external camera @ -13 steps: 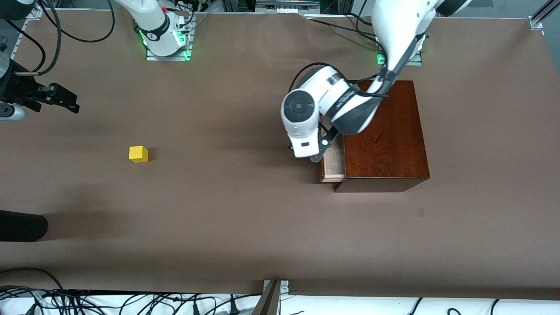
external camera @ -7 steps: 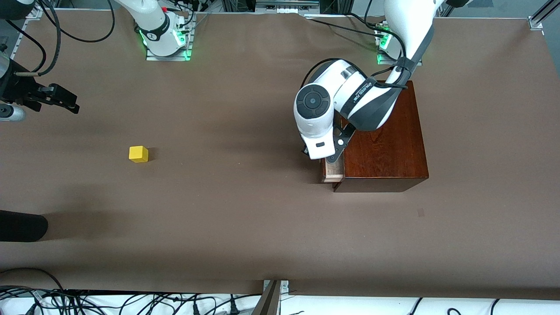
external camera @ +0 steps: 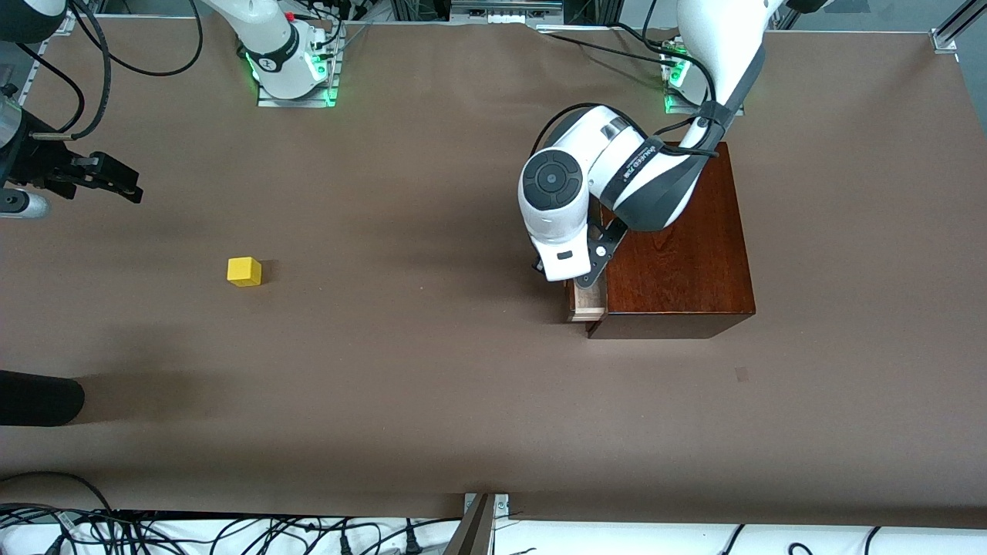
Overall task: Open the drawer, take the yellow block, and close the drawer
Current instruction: 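Push the drawer fully into the box with the left gripper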
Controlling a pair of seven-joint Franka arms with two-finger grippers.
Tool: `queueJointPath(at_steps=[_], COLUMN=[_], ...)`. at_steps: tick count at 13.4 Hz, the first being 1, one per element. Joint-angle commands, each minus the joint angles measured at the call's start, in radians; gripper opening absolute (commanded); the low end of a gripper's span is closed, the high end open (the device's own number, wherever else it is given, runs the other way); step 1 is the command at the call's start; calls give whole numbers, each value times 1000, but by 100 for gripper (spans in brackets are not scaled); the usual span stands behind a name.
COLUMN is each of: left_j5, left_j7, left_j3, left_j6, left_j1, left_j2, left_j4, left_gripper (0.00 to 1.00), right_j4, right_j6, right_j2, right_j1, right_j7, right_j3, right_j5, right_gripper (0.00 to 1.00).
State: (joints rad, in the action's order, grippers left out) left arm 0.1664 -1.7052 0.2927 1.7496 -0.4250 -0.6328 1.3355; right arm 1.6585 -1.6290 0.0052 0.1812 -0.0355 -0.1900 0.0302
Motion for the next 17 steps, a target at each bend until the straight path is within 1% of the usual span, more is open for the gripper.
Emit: queueJointPath(at_steps=[1,4,8,10,11,12,13,15,16,17], left_j5=[39,61,55,39,18,-29,-75,-99,-100,-100], left_j7=[103,188,184,174,173,171,171,202,269,370], left_j3=[-24,-26,-24,-9,3,22,25,28,29,26], left_j6=[-8,-7,-7,-7,-7,-8,-25,-91,-122,-140], left_j1=[47,84,80,78,75,77,77,83,87,97], left_j2=[21,22,24,34,54,62,70,77,88,102], left_j4=[40,40,33,30,18,-11,-38,-87,-108,-116], left_gripper=[0,0,0,0,0,0,0,0,1,16], right_j4=[-25,-26,-26,-25,-26,-26,-26,-26,-28,-29], right_j6=[17,15,14,14,15,14,12,12,12,12], right_j2=[7,7,7,7,7,7,7,7,7,7], right_j1=[-16,-16,-16,-14,-14,-13,-12,-12,-12,-12], right_j7=[-15,-15,-17,-17,-17,-17,-17,-17,-17,-15], right_j3=[17,17,17,17,17,18,18,18,18,18], right_j5=[0,0,-1,-3,-3,-3,-3,-4,-4,-6], right_gripper=[100,100,100,100,100,100,100,100,100,100])
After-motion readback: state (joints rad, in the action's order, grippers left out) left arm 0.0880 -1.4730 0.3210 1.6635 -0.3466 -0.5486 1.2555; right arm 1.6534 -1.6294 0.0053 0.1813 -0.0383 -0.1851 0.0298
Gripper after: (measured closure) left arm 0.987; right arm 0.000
